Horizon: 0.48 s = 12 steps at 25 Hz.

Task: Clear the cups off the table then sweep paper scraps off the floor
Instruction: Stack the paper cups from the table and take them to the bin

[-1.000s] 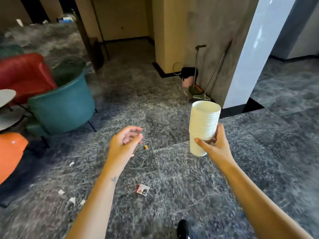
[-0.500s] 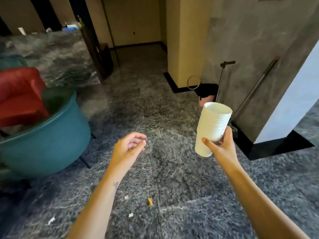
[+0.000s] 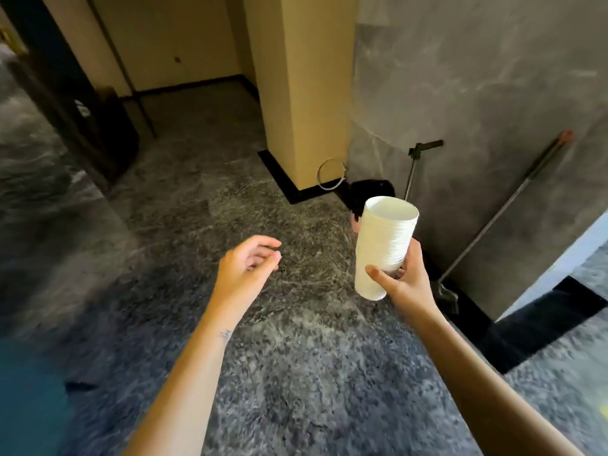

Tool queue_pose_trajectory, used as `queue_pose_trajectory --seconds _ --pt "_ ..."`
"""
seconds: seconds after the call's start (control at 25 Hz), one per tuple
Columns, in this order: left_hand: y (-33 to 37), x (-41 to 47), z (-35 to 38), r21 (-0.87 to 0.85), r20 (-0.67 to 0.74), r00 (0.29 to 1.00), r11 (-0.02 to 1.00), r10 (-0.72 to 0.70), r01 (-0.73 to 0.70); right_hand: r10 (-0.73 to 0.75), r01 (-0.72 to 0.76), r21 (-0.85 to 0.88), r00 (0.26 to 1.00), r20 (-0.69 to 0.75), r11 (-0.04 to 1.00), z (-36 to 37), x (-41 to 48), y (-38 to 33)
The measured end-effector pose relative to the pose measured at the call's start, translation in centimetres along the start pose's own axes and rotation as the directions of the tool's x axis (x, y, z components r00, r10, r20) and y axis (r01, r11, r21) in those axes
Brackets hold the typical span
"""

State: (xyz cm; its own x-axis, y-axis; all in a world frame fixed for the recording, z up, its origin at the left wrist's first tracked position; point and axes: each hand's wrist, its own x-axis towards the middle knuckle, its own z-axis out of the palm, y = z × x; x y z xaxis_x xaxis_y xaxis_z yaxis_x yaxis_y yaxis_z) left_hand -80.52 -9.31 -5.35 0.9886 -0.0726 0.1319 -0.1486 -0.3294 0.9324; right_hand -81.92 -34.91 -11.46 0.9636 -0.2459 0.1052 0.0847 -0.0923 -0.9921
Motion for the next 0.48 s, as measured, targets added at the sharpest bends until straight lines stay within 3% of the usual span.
queue_pose_trajectory --seconds 0.12,0.48 --pt "-1.9 13.8 2.8 0.004 0.086 0.996 1.000 -0.008 0.008 -0.018 0.015 -0.039 0.998 -0.061 0.999 0.8 11.6 2.0" --pt "-6.4 51.9 8.3 -0.005 0.138 0.990 1.000 0.000 0.001 -0.025 0.023 -0.020 0.990 -0.141 1.000 3.9 51.1 7.1"
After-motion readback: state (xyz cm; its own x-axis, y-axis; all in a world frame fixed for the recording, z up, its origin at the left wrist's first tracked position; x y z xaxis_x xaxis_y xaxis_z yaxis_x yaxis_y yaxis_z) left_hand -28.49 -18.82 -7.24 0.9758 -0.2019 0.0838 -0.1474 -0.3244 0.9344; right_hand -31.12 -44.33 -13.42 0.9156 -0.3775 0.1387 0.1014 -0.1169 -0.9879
